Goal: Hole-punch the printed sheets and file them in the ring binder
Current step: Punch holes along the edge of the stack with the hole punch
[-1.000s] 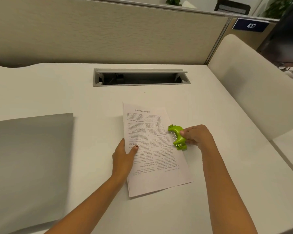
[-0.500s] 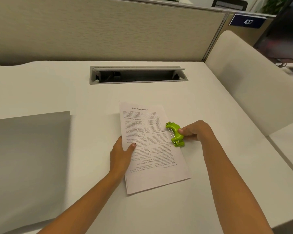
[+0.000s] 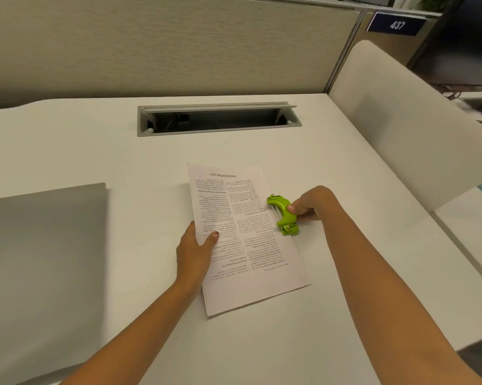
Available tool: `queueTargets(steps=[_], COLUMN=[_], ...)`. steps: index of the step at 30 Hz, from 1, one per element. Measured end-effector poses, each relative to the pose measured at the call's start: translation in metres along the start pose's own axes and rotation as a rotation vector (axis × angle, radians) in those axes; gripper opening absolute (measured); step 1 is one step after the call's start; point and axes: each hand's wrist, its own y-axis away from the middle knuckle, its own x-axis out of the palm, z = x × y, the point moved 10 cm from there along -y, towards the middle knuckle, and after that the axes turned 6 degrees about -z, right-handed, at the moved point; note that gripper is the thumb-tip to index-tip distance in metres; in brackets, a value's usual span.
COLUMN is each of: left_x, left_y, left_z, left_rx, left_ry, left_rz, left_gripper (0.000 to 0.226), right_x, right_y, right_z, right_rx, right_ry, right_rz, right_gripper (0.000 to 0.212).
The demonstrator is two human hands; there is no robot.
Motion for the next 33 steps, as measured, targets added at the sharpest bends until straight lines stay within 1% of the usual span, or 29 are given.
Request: queueTargets(steps=[12, 18, 22, 28, 33], left_x=[-0.001, 0.0, 0.0, -0.001, 0.001], left_y=[0.0, -0.001, -0.002, -0.005, -0.007], left_z=[0.001, 0.001, 0.003, 0.007, 0.009], left_rx=[-0.008, -0.004, -0.012, -0.004, -0.01], left_ry=[0.011, 0.001, 0.009, 0.028, 0.022], left_rz=[-0.002, -0.002, -0.005, -0.006, -0.002], left_gripper=[0.04, 0.037, 0.037, 0.028, 0.031], right_x=[0.003, 0.002, 0.007, 0.008, 0.006], right_y=[-0.002, -0.008, -0.01, -0.012, -0.007], right_z=[0.005, 0.002, -0.007, -0.006, -0.001], right_rx=[0.0, -0.017, 0.035, 0.052, 0.046], right_ry=[0.074, 0.119, 0.037, 0.037, 0.025], right_rz=[0.012, -0.042, 0.005, 0.019, 0.04], right_gripper=[0.012, 0.013, 0.012, 0.013, 0.012])
